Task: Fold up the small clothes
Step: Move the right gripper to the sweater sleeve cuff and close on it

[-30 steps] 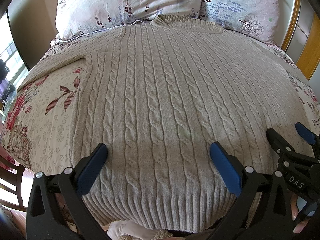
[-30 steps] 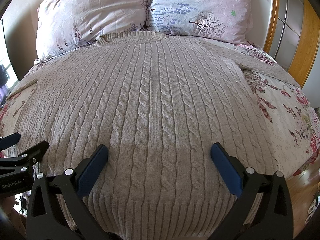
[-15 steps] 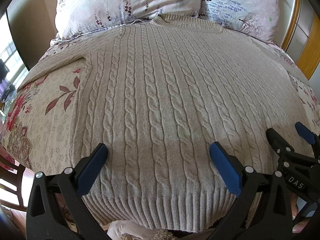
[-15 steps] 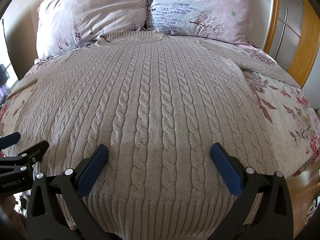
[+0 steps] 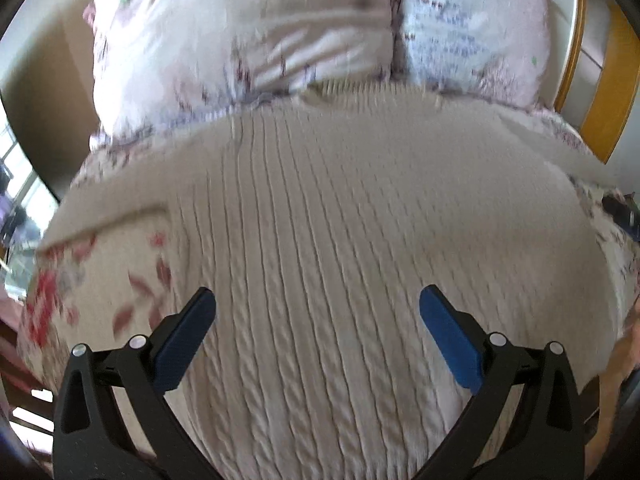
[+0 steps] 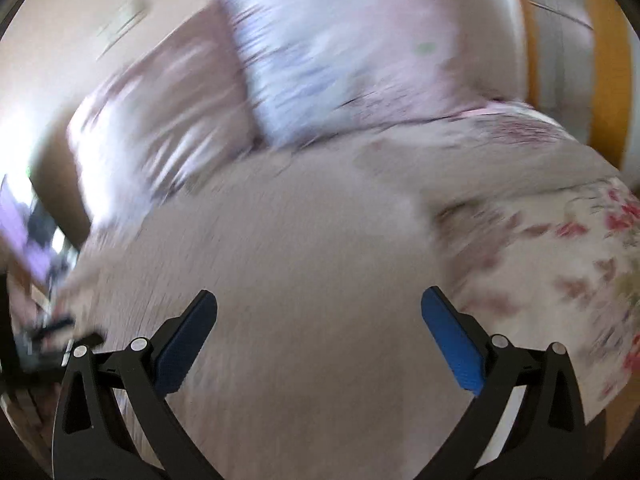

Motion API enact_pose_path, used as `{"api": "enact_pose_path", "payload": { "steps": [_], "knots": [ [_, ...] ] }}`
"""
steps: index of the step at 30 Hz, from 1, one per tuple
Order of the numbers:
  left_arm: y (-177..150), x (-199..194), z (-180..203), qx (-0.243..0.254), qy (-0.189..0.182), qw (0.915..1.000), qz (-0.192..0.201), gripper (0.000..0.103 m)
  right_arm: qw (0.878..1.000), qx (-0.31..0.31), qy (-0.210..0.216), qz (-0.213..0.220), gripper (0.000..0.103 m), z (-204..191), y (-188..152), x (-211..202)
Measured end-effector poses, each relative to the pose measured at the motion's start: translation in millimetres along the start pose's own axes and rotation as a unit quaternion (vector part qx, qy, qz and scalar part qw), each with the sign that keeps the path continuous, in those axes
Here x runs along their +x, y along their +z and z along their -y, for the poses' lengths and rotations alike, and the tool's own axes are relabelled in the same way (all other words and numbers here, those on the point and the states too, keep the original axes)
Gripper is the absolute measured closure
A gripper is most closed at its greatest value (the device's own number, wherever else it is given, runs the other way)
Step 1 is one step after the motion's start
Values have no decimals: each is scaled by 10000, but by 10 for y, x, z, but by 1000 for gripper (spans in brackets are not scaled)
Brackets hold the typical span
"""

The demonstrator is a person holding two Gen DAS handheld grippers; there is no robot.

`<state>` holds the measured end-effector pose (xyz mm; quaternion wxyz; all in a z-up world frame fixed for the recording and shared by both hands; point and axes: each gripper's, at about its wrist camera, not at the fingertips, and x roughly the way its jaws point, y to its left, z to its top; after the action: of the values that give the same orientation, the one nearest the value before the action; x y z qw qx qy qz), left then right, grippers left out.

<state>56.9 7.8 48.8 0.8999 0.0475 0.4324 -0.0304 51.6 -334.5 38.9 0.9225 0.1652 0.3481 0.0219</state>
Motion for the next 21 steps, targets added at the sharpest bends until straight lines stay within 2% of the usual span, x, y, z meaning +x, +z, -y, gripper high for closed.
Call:
{"api": "enact_pose_path", "payload": {
  "steps": [2,4,6,7,9,10,12,14,15,21],
  "knots": [
    [169,49,-26,35,-103,9999,-12,2,9986,479,-209,5,10,344,268,73],
    [305,111,-56,-4,-292,9995,-98,2,9944,1002,-325,-70,27,695,470,174],
    [416,176,-95,-99,-415,9991,-74,2,9856,1616,-486,-145,36,1072,605,282],
    [476,202,-119,-154,-448,9989,6,2,9767,2046,-623,-195,42,1313,663,349],
    [571,257,-142,-232,-509,9984,126,2,9608,2670,-704,-244,47,1653,711,435],
    [616,268,-145,-246,-563,9979,180,2,9482,3063,-789,-305,50,1863,726,515],
    [699,306,-158,-253,-730,9963,365,2,9350,3439,-808,-316,53,2073,706,554],
    [765,350,-163,-225,-704,9959,518,2,9221,3748,-911,-299,55,2263,687,609],
    [807,379,-154,-202,-662,9961,545,2,9194,3815,-922,-269,59,2304,686,628],
    [934,621,-159,-293,-709,9967,269,2,9119,3997,-929,-91,65,2451,745,666]
  ]
}}
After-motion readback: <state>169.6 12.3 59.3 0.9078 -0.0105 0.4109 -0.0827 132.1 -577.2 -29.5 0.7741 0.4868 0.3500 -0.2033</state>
